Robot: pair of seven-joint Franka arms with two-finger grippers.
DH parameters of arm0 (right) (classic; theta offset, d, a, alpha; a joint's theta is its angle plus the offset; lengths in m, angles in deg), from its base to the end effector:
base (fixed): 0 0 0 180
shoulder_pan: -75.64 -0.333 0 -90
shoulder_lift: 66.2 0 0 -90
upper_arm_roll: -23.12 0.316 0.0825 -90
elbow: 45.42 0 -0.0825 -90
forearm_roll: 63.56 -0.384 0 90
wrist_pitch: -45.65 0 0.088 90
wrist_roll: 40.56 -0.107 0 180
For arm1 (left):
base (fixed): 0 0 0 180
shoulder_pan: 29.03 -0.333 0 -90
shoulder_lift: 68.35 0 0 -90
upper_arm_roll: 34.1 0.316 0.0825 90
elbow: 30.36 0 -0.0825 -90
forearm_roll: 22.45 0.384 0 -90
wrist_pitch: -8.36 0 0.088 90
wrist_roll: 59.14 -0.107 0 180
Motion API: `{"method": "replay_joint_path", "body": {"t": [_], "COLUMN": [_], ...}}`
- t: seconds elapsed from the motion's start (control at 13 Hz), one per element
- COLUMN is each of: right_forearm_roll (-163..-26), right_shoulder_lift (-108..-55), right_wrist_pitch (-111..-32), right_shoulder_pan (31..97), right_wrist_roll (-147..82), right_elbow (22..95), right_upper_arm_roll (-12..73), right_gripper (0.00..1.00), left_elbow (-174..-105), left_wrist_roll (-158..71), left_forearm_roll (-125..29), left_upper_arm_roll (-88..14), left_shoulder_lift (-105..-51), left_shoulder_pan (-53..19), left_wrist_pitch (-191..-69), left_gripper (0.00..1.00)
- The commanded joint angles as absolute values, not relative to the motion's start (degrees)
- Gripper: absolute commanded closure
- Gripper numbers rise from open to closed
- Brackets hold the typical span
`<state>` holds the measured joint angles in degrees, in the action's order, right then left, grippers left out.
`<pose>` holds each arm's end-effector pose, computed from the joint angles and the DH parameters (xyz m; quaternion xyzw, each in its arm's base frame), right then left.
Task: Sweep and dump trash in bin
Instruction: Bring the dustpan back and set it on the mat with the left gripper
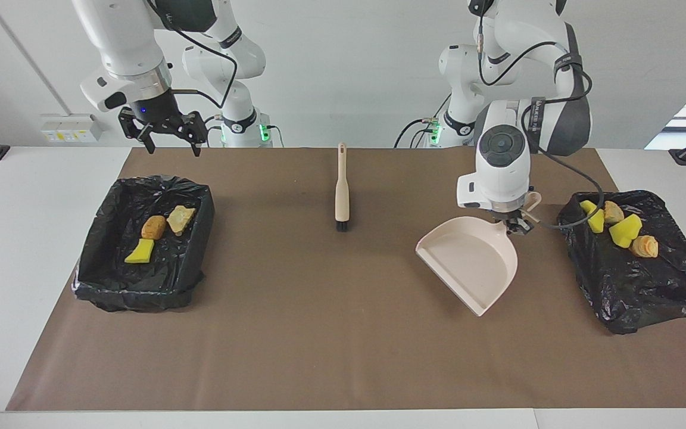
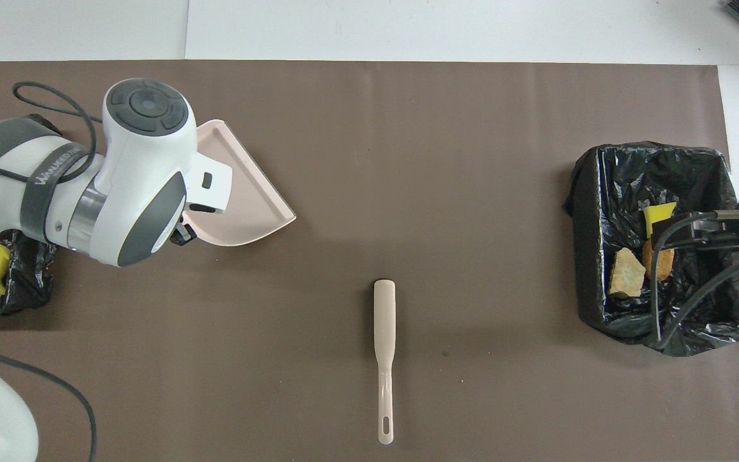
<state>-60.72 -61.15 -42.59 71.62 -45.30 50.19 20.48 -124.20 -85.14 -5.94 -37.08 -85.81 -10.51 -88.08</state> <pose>0.5228 0.0061 0.6234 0.9991 -0.0294 -0.0190 0.0238 0.5882 -0.1991 0.4246 -0.8855 0.4270 0.1327 0.1265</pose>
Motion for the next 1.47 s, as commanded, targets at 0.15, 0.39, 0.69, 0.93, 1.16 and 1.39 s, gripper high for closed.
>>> {"method": "replay_joint_path", "body": {"t": [0.15, 0.39, 0.69, 0.93, 1.16, 1.39], "right_forearm_roll": [-63.4, -63.3, -63.2, -62.4, -63.5, -63.0], "right_shoulder_lift": [-61.7, -61.1, -60.0, -59.9, -58.6, -58.5], "right_wrist_pitch": [-42.3, -41.1, -38.7, -39.4, -39.1, -39.2], "right_shoulder_pan": [73.3, 72.9, 72.7, 72.6, 73.3, 73.7], "right_wrist_roll": [-43.7, -41.4, -41.0, -40.8, -41.2, -41.3], "right_elbow": [49.2, 48.7, 47.9, 47.8, 48.1, 48.0], "right_upper_arm_roll": [19.7, 20.3, 20.6, 21.6, 21.0, 20.4], "right_gripper": [0.0, 0.0, 0.0, 0.0, 0.0, 0.0], "left_elbow": [-109.3, -95.1, -91.4, -91.5, -93.3, -94.7], "left_wrist_roll": [-58.1, -39.8, -28.4, -27.2, -27.2, -27.7], "left_forearm_roll": [-16.4, -19.4, -25.8, -26.2, -29.5, -29.7], "left_upper_arm_roll": [-35.9, -35.9, -36.0, -38.0, -38.0, -38.0], "left_shoulder_lift": [-97.0, -108.3, -112.8, -112.7, -112.6, -112.0], "left_shoulder_pan": [-2.5, 1.5, 2.6, 2.7, 3.0, 3.0], "left_wrist_pitch": [-87.5, -87.9, -96.4, -98.7, -101.7, -101.8], "left_gripper": [1.0, 1.0, 1.0, 1.0, 1.0, 1.0]}}
